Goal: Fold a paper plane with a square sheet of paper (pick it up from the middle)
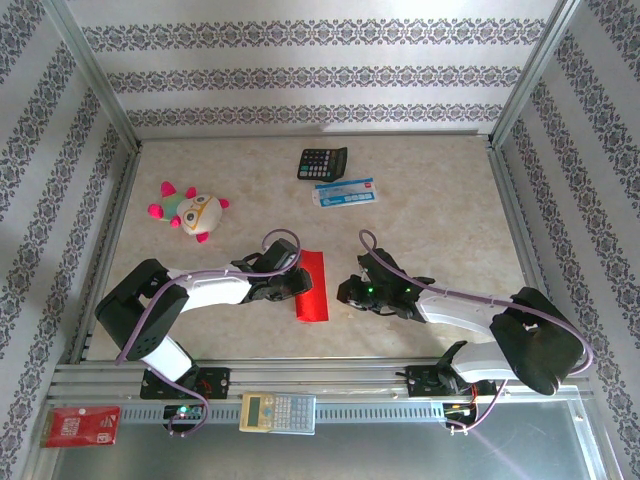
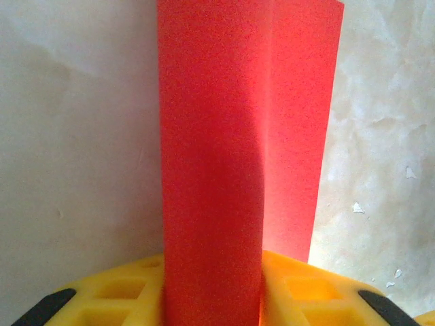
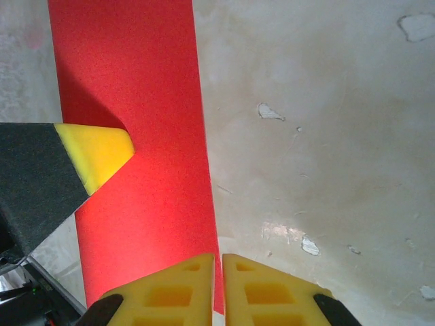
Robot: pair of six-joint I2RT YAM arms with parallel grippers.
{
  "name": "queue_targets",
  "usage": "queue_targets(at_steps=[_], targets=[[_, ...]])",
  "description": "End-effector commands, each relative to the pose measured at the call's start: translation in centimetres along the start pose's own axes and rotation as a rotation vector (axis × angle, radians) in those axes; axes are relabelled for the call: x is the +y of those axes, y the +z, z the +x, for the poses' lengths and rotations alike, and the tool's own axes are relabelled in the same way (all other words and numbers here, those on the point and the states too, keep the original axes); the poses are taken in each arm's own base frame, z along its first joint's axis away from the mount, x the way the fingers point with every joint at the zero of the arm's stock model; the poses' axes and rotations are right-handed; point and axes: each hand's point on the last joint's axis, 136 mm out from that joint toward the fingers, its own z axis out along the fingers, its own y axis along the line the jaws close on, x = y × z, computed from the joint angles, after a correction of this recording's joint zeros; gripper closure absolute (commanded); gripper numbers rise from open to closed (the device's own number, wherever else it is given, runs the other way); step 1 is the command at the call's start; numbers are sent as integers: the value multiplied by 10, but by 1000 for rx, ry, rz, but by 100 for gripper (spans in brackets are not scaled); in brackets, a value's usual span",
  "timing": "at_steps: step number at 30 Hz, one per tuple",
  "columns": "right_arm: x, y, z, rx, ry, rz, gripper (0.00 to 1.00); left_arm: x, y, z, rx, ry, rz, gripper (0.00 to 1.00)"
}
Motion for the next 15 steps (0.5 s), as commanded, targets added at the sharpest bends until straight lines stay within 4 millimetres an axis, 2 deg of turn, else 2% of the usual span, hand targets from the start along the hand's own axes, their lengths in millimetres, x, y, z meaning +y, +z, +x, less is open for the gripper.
queue_targets(at_steps=[1, 9, 15], targets=[[-10, -1, 1, 1, -6, 21, 88, 31, 5, 6, -4, -13, -136, 66], [-9, 0, 0, 1, -8, 22, 88, 35, 6, 7, -8, -15, -148, 68], [-10, 0, 0, 3, -9, 24, 88, 36, 8, 8, 4, -3, -158, 66]])
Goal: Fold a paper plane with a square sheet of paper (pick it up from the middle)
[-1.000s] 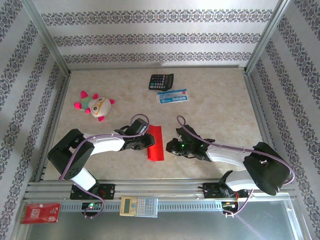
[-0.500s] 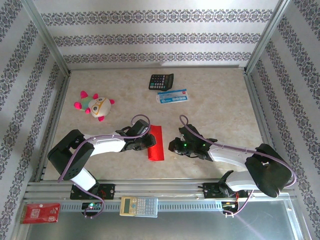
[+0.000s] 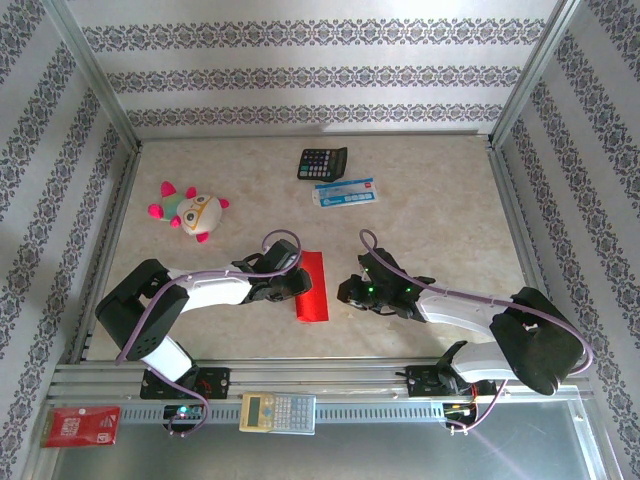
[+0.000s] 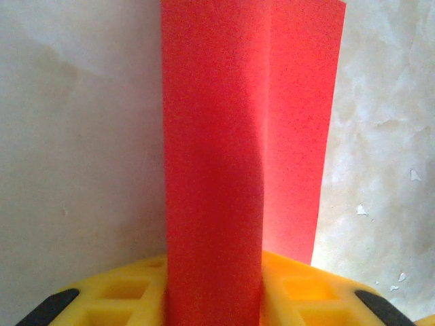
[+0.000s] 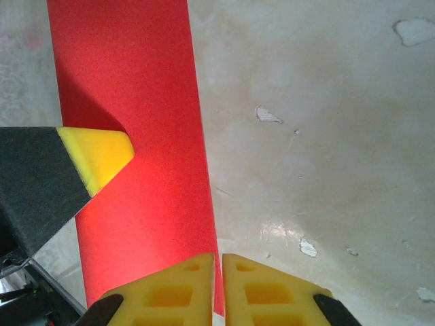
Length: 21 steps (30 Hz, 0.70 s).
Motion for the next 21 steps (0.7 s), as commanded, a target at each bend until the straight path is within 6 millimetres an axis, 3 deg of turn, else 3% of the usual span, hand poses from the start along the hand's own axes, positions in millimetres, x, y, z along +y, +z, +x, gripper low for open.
queue_targets(at_steps=[1, 21], targets=[[-9, 1, 1, 6, -14, 23, 88, 34, 8, 9, 13, 3, -146, 66], [-11, -2, 0, 1, -15, 29, 88, 44, 10, 12, 11, -7, -180, 66]])
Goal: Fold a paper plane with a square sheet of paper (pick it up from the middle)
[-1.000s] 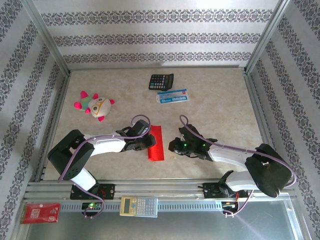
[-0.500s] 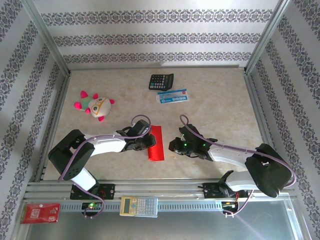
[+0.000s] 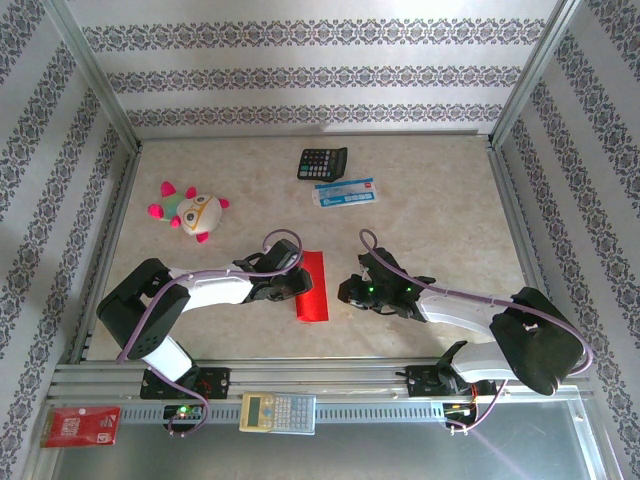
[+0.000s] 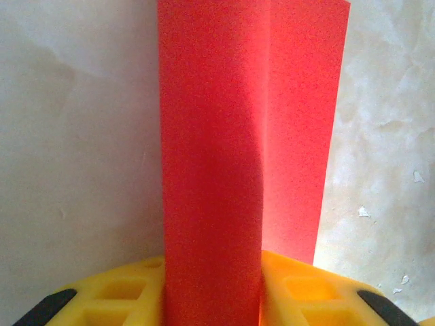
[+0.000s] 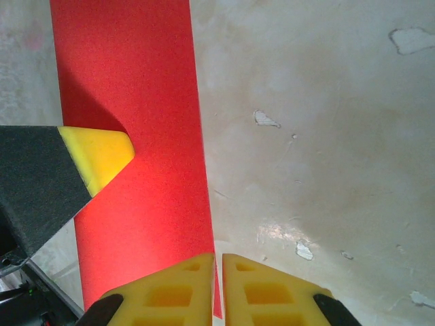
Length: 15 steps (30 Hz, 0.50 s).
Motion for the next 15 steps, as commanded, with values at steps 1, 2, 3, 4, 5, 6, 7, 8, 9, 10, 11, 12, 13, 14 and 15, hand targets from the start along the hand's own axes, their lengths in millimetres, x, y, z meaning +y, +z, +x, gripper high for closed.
queue_targets(at_steps=[1, 2, 3, 4, 5, 6, 7, 8, 9, 10, 11, 12, 13, 14, 15], targets=[[-10, -1, 1, 3, 0, 29, 88, 44, 9, 11, 7, -12, -171, 66], [-10, -1, 1, 3, 0, 29, 88, 45, 9, 11, 6, -13, -171, 66], [-9, -1, 1, 4, -1, 27, 88, 44, 8, 11, 3, -12, -168, 66], [-9, -1, 1, 6, -1, 27, 88, 44, 8, 11, 3, -12, -170, 66], [-9, -1, 1, 4, -1, 27, 88, 44, 8, 11, 2, -12, -172, 66], [-9, -1, 0, 4, 0, 27, 88, 45, 9, 12, 6, -12, -174, 66], [-9, -1, 1, 6, -1, 27, 88, 44, 9, 11, 7, -12, -174, 66], [-9, -1, 0, 6, -2, 27, 88, 44, 10, 12, 7, -13, -173, 66], [-9, -1, 0, 6, 0, 26, 88, 45, 10, 12, 10, -14, -175, 66], [-9, 0, 0, 7, -3, 27, 88, 45, 11, 13, 13, -13, -178, 66], [-9, -1, 0, 6, -2, 25, 88, 46, 11, 13, 12, -14, -180, 66], [-9, -1, 1, 8, -2, 26, 88, 46, 11, 14, 14, -12, -180, 66], [-8, -1, 0, 7, -4, 24, 88, 46, 12, 14, 15, -11, -182, 66], [-8, -1, 0, 7, -3, 23, 88, 46, 12, 15, 17, -10, -183, 66], [-8, -1, 0, 7, -4, 24, 88, 47, 12, 15, 19, -9, -186, 66]])
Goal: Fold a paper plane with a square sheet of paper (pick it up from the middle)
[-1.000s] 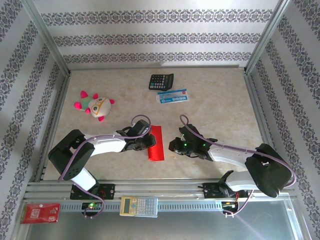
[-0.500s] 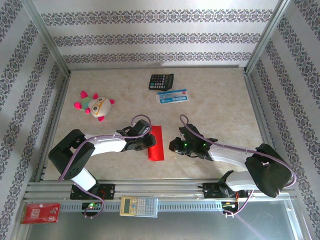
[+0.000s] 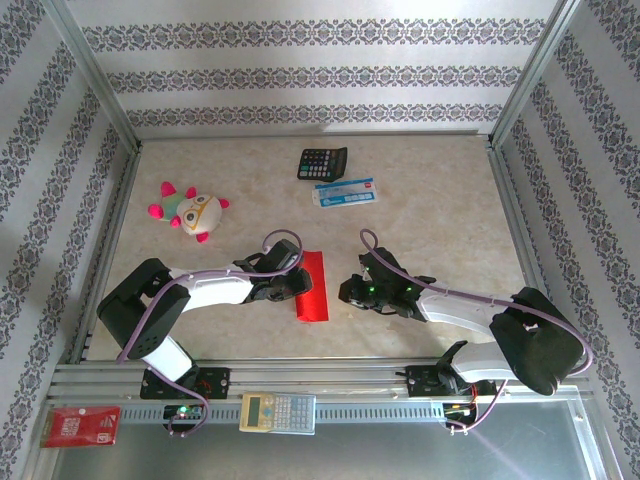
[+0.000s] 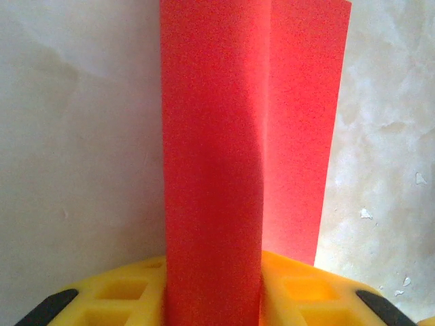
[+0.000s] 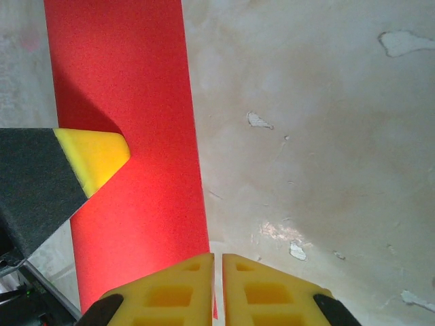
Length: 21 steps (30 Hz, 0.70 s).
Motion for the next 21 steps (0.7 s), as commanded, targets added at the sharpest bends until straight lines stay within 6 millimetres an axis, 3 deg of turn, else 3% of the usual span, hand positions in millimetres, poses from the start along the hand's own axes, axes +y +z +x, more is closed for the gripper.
queue_targets(at_steps=[1, 13, 21], targets=[[-6, -1, 1, 5, -6, 16, 88, 48, 12, 15, 24, -8, -183, 66], [-4, -1, 0, 9, -7, 15, 88, 50, 14, 17, 31, -6, -195, 66], [15, 7, -5, 45, -38, -25, 93, 52, 14, 17, 31, -7, -196, 66]])
